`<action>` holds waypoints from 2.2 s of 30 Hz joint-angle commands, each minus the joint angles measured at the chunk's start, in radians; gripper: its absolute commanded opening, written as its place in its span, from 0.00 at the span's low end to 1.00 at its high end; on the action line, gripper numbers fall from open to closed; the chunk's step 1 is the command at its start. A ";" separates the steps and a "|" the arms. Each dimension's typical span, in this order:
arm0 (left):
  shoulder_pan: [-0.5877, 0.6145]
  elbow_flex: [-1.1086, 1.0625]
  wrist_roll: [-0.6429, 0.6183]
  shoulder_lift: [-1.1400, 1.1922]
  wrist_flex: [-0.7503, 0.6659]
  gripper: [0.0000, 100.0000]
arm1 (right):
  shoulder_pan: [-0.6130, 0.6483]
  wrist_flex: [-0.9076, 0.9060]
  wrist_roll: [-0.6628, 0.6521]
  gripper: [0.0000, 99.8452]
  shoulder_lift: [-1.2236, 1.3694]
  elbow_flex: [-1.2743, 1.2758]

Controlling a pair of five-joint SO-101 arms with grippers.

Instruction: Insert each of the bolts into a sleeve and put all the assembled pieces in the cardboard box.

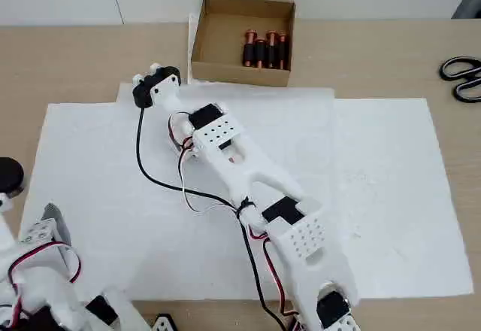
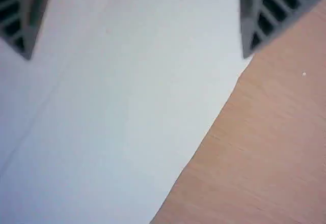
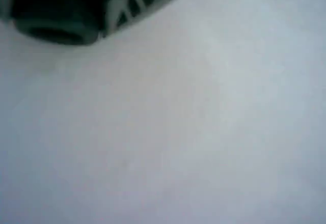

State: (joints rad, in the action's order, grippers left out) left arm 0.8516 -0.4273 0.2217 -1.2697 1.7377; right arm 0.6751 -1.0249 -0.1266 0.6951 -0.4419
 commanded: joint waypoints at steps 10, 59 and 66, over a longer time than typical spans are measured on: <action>0.002 0.007 -0.006 -0.003 0.012 0.25 | -0.045 -0.134 0.035 0.00 -0.173 -0.040; -0.331 0.200 -0.078 0.552 0.008 0.25 | -0.369 -0.521 0.100 0.11 -0.429 0.247; -0.328 0.038 -0.078 0.545 -0.063 0.25 | -0.371 -0.522 0.078 0.13 -0.418 0.249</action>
State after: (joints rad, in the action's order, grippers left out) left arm 0.5278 -0.3567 0.1496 -0.7219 1.7116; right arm 0.3007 -1.5558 -0.0299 0.3023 -0.1903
